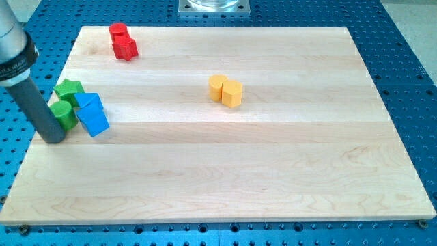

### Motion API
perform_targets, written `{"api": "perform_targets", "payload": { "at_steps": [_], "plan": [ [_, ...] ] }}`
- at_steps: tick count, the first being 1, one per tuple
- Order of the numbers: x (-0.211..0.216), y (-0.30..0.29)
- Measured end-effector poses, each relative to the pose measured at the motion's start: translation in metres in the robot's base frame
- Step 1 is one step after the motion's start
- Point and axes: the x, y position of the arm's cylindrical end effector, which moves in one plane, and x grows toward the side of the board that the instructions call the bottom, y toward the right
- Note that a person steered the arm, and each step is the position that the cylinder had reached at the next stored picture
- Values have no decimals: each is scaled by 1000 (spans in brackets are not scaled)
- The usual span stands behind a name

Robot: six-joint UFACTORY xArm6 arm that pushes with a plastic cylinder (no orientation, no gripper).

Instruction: Slightly move the green star to the right

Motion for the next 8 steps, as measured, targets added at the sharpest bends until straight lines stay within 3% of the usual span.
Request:
{"api": "perform_targets", "payload": {
  "at_steps": [3, 5, 6, 8],
  "plan": [
    [-24, -39],
    [-103, -36],
    [-103, -5],
    [-104, 0]
  ]
}}
